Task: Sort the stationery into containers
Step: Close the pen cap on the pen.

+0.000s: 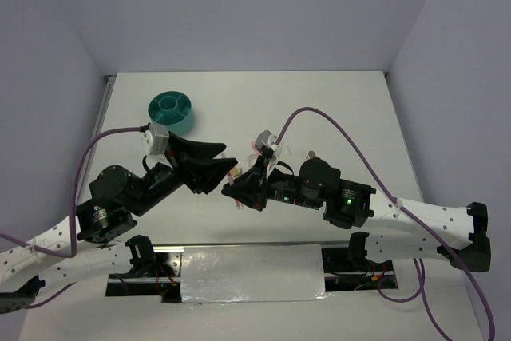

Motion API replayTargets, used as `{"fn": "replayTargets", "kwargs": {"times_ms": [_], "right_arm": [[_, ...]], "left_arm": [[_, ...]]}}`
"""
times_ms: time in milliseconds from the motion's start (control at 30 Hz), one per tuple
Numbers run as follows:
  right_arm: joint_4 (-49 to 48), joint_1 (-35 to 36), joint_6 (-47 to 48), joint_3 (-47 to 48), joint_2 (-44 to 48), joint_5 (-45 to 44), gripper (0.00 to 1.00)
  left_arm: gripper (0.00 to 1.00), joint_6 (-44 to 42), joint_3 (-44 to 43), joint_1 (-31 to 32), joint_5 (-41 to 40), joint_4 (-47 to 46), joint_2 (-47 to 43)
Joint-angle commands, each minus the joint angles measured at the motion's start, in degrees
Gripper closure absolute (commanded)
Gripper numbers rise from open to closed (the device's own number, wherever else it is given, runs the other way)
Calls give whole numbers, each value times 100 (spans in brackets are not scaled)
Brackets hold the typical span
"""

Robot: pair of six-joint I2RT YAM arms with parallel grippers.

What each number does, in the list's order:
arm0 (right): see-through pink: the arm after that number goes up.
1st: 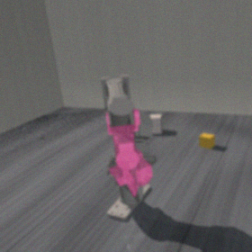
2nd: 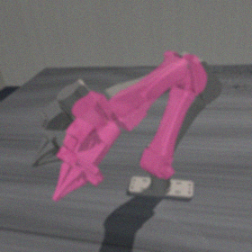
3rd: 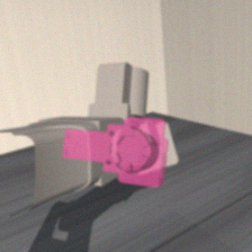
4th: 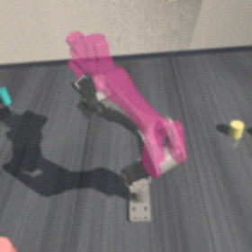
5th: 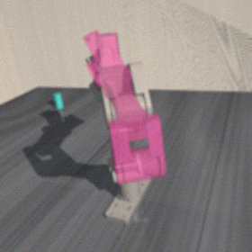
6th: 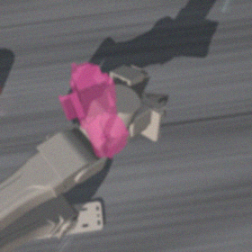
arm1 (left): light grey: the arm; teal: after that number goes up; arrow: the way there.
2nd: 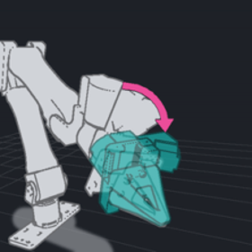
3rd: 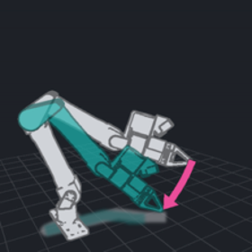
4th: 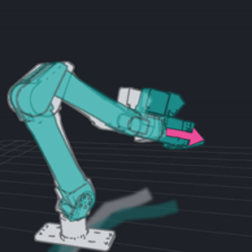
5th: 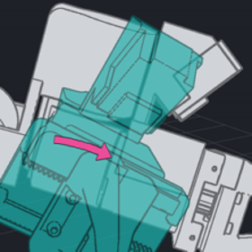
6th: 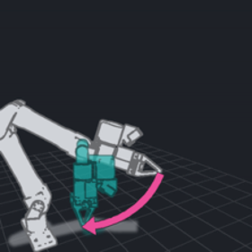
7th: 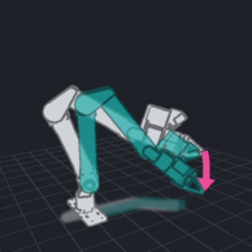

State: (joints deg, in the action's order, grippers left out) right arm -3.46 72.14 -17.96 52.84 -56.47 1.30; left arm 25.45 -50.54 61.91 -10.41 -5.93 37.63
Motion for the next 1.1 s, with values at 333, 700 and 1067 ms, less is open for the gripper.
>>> {"fn": "replayTargets", "kwargs": {"times_ms": [333,700,1067], "right_arm": [[-84,37,38,200,75,134,100],[-23,37,82,218,83,99,100],[-31,28,740,727,285,-368,100]], "left_arm": [[45,-84,-52,-30,-66,-329,-1],[90,3,-52,-21,48,-251,96],[100,636,45,-21,189,189,438]]}}
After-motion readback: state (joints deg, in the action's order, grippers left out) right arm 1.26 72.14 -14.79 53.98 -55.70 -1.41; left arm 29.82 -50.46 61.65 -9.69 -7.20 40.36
